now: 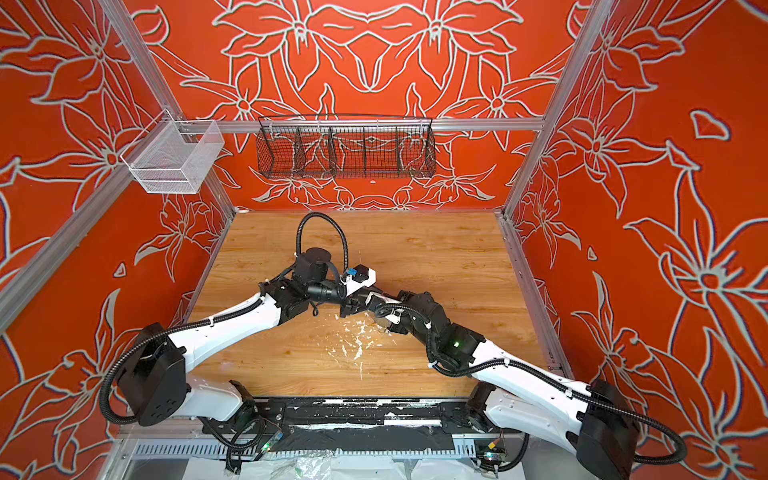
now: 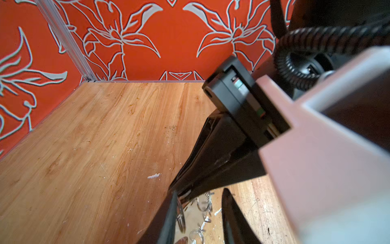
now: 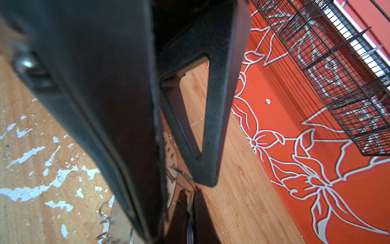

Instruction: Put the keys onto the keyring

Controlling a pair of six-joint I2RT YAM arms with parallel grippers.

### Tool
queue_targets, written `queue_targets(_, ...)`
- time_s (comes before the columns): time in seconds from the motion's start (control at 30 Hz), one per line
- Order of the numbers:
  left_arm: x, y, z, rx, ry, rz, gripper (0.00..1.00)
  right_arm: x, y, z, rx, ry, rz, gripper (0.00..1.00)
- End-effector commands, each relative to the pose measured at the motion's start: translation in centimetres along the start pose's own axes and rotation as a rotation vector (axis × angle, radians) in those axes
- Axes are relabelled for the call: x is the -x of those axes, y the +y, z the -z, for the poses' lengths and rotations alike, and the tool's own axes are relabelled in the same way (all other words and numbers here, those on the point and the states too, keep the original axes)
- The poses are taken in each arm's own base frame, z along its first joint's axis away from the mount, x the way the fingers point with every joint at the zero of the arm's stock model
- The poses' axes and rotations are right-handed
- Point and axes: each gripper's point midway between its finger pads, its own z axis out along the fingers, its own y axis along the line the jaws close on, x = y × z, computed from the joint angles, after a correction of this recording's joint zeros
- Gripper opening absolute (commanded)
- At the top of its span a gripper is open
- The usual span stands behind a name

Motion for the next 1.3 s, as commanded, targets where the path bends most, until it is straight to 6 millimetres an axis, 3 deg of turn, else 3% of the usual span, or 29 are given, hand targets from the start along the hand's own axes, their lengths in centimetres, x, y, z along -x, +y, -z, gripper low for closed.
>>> queue_targets(0.0,0.2,0.3,-0.3,0.001,0.012,-0.017,0.36,0.5,-0.5,0.4,-0.021,-0.032,-0.012,0.00)
queue_targets(0.2,-0.2,1.1,-0.4,0.037,0.038,-0.009,0.30,0.6,-0.7,0.5,-0.030,-0.035,-0.014,0.00)
queue_targets(0.47,0.2,0.8,-0.2,0.030,0.033,-0.013,0.00,0.6,-0.6,0.5,-0.027,-0.036,-0.015,0.00)
queue_targets(0.73,0.6,0.4,0.1,0.033,0.000,-0.031,0.00,0.3,-0.8,0.3,-0.037,-0.020,-0.024,0.00)
queue_targets(1.27,4.2,-1.8,3.3,0.090,-0.324,-0.070,0.00,-0.1,0.1,-0.5,0.000,0.004,-0.012,0.00)
